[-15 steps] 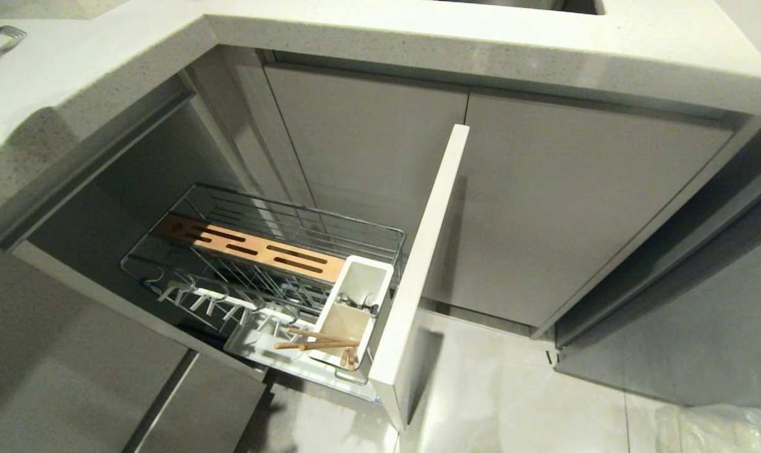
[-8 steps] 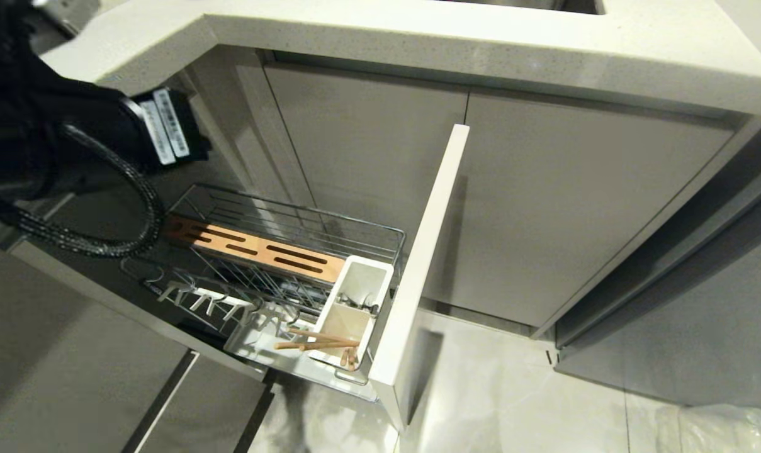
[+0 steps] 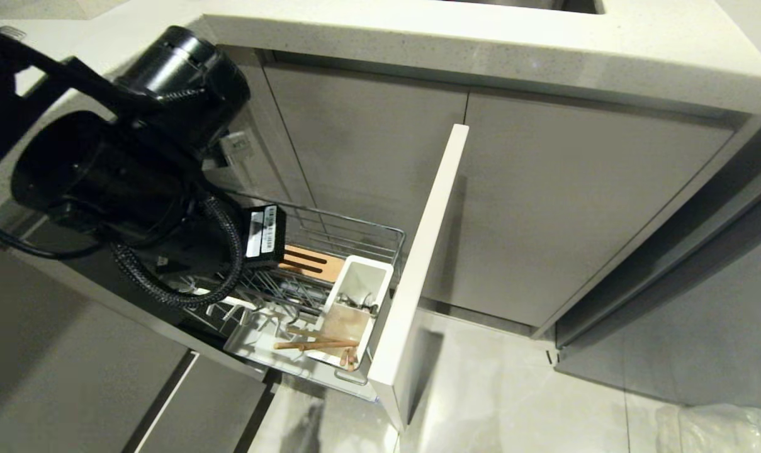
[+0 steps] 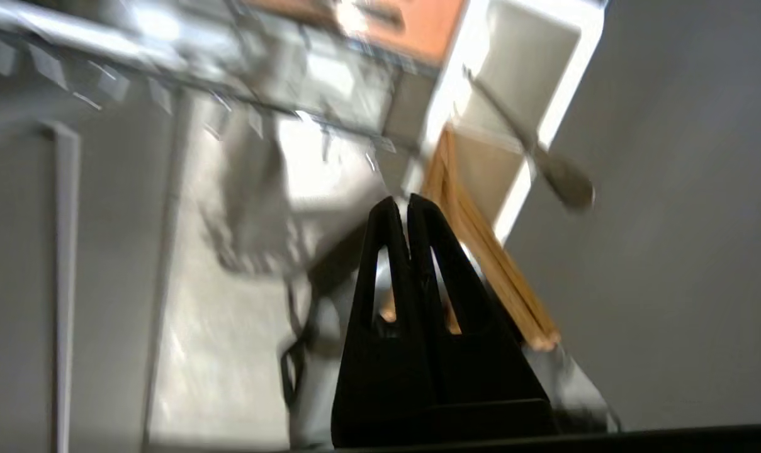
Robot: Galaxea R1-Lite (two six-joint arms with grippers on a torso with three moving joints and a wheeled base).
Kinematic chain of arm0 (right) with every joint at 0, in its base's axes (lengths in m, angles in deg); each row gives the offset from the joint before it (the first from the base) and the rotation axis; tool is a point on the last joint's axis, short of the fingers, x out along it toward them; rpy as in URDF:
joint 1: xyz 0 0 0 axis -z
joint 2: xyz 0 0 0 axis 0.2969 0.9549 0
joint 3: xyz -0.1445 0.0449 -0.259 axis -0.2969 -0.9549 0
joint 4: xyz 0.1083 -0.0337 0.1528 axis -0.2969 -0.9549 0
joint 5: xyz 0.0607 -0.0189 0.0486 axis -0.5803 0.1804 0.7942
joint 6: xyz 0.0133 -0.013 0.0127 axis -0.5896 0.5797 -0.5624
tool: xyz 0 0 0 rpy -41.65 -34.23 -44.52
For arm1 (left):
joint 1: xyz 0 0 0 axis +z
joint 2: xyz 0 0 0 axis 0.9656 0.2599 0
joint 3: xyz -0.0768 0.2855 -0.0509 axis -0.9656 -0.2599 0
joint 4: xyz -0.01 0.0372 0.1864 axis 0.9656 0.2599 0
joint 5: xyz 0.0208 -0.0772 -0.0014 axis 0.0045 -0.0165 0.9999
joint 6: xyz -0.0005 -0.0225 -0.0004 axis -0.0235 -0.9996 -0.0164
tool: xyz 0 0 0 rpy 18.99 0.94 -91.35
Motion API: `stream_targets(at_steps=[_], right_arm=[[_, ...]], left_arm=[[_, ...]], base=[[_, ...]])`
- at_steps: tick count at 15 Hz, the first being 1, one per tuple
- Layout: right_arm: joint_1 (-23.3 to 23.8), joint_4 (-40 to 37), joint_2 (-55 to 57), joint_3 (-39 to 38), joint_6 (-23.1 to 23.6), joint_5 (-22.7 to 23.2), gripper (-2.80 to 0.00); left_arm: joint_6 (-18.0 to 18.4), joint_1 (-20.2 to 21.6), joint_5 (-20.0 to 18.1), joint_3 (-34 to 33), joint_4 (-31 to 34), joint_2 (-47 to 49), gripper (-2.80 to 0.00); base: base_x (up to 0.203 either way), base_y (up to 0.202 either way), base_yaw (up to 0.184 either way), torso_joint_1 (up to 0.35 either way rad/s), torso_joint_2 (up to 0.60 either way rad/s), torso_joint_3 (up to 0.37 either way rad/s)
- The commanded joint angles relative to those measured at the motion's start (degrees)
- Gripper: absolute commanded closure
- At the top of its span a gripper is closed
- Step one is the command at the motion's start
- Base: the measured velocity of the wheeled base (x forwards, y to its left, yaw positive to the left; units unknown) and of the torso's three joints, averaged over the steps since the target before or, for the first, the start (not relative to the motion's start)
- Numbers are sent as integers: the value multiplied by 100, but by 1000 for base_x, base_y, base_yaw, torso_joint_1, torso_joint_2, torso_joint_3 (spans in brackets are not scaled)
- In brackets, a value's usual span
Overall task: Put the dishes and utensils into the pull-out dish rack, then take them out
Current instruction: Take the chopsticks out of the cupboard
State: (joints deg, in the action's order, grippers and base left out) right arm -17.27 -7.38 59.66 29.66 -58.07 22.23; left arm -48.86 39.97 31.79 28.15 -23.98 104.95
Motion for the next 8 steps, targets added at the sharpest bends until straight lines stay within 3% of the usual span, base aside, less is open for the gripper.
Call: stream_targets(at_steps=[1, 3, 4, 8], right_arm=[[0, 0, 5, 0, 0, 1, 0], [0, 0, 5, 0, 0, 1, 0], [0, 0, 5, 0, 0, 1, 0], [0, 0, 5, 0, 0, 1, 0]], left_arm=[[-25, 211, -575, 210, 172, 418, 0], [-18, 521, -1007, 400, 308, 677, 0], [-6, 594, -1144, 468, 383, 794, -280], [-11, 772, -1390, 473, 505, 1106, -280]], base=[[0, 0, 0, 0, 0, 0], [0, 0, 0, 0, 0, 0], [0, 0, 0, 0, 0, 0], [0, 0, 0, 0, 0, 0]])
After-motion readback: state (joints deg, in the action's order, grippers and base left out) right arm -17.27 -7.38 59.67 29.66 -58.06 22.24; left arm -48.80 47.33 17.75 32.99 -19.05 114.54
